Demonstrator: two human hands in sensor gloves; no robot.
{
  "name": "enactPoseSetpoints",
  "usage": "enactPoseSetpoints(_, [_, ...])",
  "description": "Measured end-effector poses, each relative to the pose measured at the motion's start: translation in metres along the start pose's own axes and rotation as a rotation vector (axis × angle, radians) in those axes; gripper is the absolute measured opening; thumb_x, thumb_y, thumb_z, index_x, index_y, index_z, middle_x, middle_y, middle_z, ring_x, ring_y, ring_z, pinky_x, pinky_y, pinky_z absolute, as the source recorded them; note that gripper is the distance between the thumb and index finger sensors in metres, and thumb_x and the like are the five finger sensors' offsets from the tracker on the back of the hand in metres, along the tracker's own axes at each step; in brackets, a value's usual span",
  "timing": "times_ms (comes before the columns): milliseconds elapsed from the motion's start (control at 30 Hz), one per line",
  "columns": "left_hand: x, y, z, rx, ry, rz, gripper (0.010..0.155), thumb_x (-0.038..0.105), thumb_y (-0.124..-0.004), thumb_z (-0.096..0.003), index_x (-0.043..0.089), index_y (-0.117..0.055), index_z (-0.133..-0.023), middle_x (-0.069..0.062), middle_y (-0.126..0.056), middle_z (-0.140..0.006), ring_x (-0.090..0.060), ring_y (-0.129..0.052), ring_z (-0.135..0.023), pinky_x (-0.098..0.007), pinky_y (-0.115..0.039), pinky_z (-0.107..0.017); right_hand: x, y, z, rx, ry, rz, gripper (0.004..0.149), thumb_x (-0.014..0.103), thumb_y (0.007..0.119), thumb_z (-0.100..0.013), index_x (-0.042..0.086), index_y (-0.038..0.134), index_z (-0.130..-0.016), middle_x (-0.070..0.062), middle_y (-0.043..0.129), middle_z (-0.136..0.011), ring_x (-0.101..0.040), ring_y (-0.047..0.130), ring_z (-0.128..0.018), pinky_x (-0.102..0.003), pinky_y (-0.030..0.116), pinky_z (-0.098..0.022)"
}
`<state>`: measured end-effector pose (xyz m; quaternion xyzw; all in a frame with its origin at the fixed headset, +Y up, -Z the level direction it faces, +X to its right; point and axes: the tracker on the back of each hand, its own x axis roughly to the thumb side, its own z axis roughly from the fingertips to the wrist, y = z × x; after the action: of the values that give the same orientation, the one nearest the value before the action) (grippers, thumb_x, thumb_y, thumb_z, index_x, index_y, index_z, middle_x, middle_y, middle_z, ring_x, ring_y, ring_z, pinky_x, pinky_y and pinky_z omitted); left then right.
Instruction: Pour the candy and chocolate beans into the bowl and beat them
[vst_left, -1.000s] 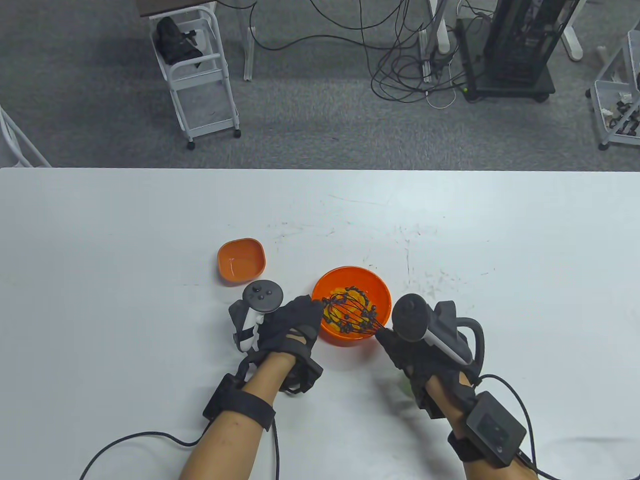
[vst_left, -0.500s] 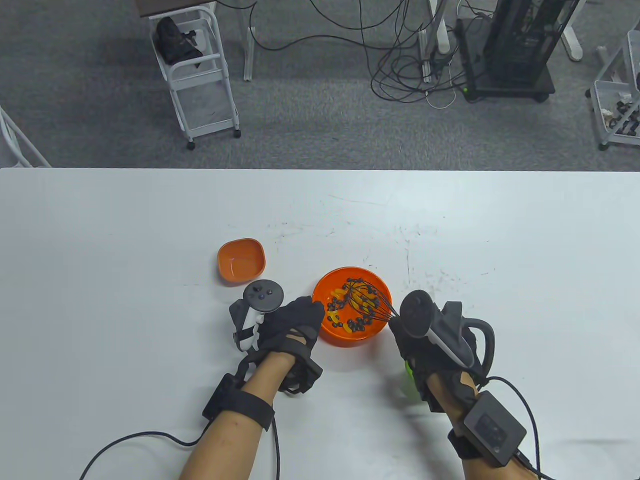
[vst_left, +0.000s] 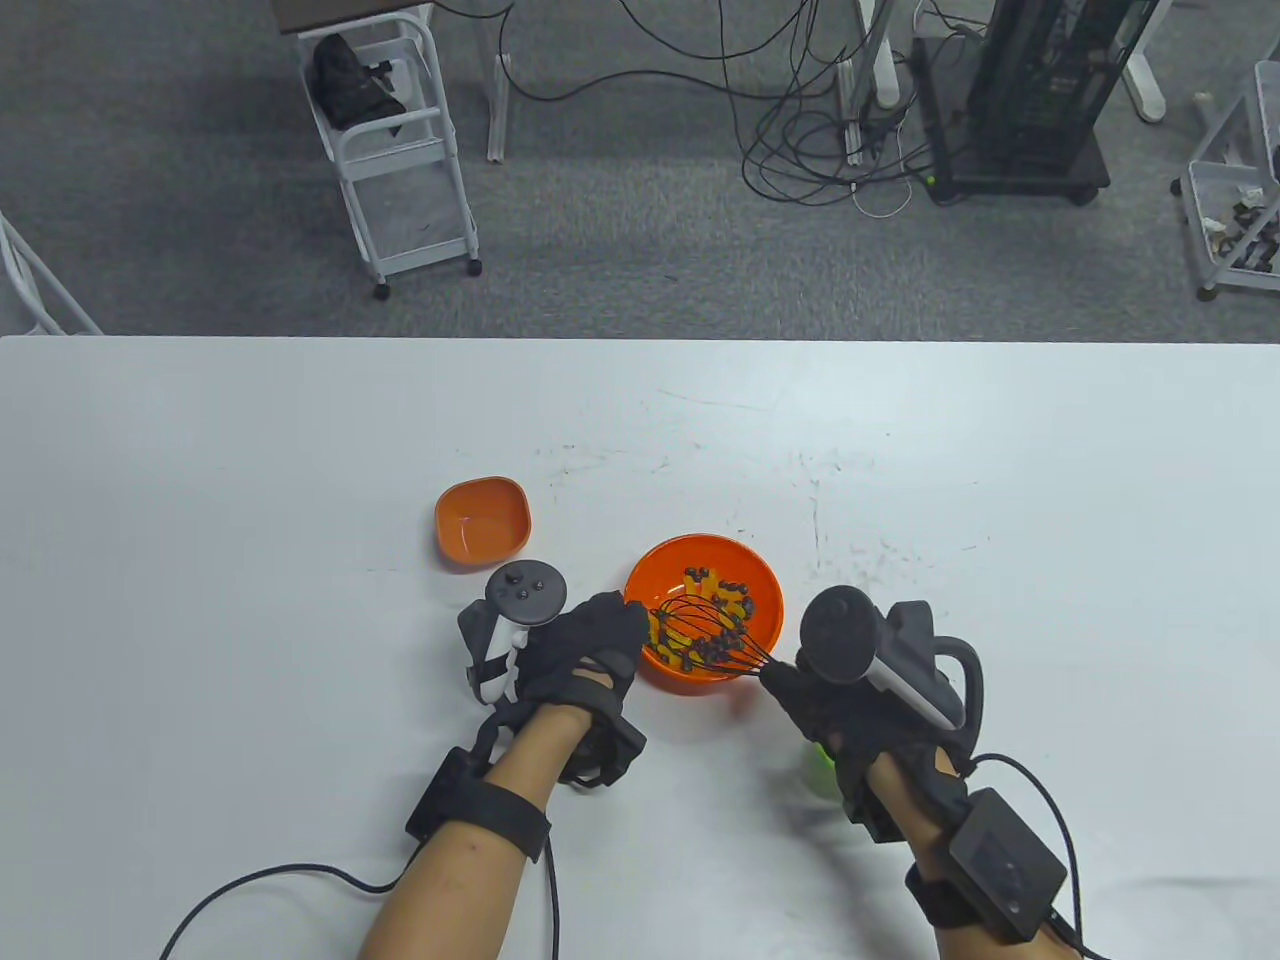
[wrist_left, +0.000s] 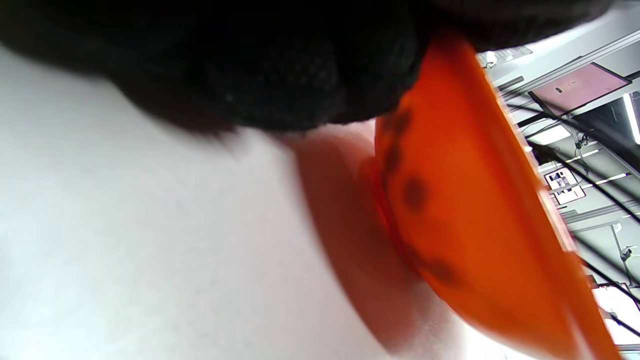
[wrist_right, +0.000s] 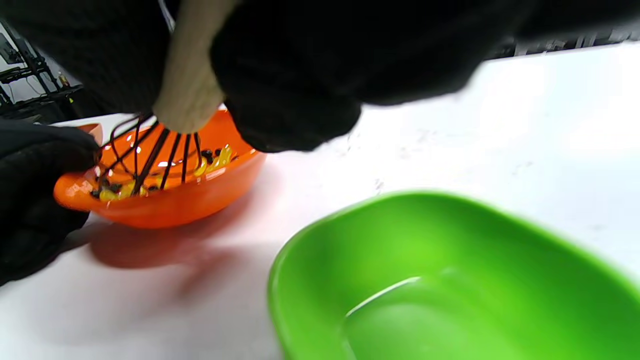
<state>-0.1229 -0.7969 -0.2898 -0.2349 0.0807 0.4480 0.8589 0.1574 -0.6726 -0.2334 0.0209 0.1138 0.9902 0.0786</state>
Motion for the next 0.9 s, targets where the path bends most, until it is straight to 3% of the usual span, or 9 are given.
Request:
enactPoseSetpoints(267, [0.0, 0.0, -0.001, -0.015, -0.014, 0.004, 0.046, 0.063, -0.069, -0.0479, 0.024, -0.082, -0.069, 0.008, -0.098, -0.05, -0.017, -0.098, -0.03, -0.036, -0.087, -0.019, -0.001, -0.003, 0.0, -0.129, 0.143, 0.113, 0.059, 0.061, 0.081, -0.046, 0.012, 0.096, -0.074, -0.003, 0.102, -0.035, -0.023, 0.095, -0.004, -0.04, 0.087, -0.004])
enactPoseSetpoints(533, [0.001, -0.001, -0.001, -0.002, -0.009, -0.021, 0.046, 0.064, -0.069, -0.0475, 0.025, -0.082, -0.068, 0.009, -0.098, -0.05, -0.017, -0.098, -0.03, -0.035, -0.087, -0.018, 0.002, 0.024, -0.02, -0.03, 0.068, -0.123, 0.06, 0.061, 0.074, -0.047, 0.011, 0.093, -0.075, -0.002, 0.101, -0.035, -0.021, 0.094, -0.003, -0.039, 0.087, -0.003])
enactPoseSetpoints(733, [0.0, -0.001, -0.001, -0.004, -0.001, -0.006, 0.046, 0.064, -0.068, -0.048, 0.025, -0.082, -0.069, 0.008, -0.098, -0.05, -0.016, -0.099, -0.03, -0.035, -0.087, -0.018, 0.008, 0.012, -0.008, 0.012, -0.007, -0.053, 0.059, 0.061, 0.078, -0.047, 0.011, 0.095, -0.074, -0.003, 0.102, -0.034, -0.022, 0.095, -0.003, -0.039, 0.087, -0.003])
enactPoseSetpoints(900, [0.0, -0.001, -0.001, -0.004, -0.003, -0.008, 0.046, 0.064, -0.069, -0.0478, 0.025, -0.083, -0.068, 0.007, -0.098, -0.05, -0.016, -0.098, -0.03, -0.035, -0.087, -0.018, -0.002, -0.004, 0.002, -0.048, 0.05, 0.032, 0.059, 0.062, 0.087, -0.042, 0.013, 0.098, -0.072, -0.003, 0.103, -0.033, -0.024, 0.095, -0.003, -0.04, 0.087, -0.004])
